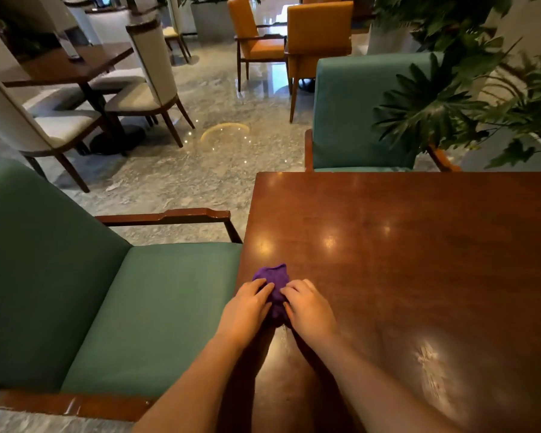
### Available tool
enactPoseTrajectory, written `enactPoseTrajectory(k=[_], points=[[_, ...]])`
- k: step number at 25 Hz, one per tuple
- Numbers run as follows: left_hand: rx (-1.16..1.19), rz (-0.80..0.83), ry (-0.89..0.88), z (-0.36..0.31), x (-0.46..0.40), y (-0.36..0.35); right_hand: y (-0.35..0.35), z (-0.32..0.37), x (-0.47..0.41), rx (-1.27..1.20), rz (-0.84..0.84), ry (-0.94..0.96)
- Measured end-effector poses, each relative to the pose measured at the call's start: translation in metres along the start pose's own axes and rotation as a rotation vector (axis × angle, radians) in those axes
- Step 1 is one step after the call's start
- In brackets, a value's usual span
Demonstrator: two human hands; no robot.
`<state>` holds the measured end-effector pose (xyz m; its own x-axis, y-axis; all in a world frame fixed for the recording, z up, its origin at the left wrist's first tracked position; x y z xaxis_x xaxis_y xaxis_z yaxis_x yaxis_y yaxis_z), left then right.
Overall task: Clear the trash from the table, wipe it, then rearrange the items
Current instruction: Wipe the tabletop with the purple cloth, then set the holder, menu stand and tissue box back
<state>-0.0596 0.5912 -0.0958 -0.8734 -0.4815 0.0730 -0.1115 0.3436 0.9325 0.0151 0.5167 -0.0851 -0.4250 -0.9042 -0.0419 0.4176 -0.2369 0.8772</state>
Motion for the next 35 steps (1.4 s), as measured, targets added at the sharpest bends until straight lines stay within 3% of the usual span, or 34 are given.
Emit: enactPoseTrajectory(k=[6, 9, 13, 18, 22, 30, 35], points=[[-0.15, 0.072, 0.069, 0.003, -0.011, -0.038, -0.031, -0.023, -0.002, 0.201, 0.129, -0.012], [-0.293, 0.239, 0.127, 0.01, -0.005, -0.053, -0.042, -0.03, 0.01, 0.304, 0.234, -0.017], [-0.245, 0.394, 0.151, 0.006, -0.006, -0.043, -0.033, -0.032, 0.015, 0.291, 0.308, -0.073], [-0.243, 0.228, 0.047, -0.04, 0.009, 0.019, 0.03, -0.006, 0.035, 0.292, 0.247, -0.113], [-0.279, 0.192, -0.044, -0.098, 0.048, 0.051, 0.097, 0.014, 0.088, 0.333, 0.182, -0.205], [-0.27, 0.032, -0.375, -0.239, 0.117, 0.055, 0.185, 0.008, 0.224, 0.402, 0.054, -0.452], [-0.246, -0.017, -0.469, -0.304, 0.135, 0.041, 0.215, -0.03, 0.293, 0.39, 0.012, -0.58]])
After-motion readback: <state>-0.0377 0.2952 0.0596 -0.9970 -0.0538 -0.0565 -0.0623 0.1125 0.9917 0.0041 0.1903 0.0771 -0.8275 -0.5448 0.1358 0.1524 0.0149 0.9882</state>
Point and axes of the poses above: each hand's wrist, its own x-axis away from the middle knuckle, its own y-axis out of the back of the hand, z = x × y, the point moved 9 cm from there along -x, towards the middle knuckle, and after that the axes turned 4 degrees about z, right-handed, at the moved point
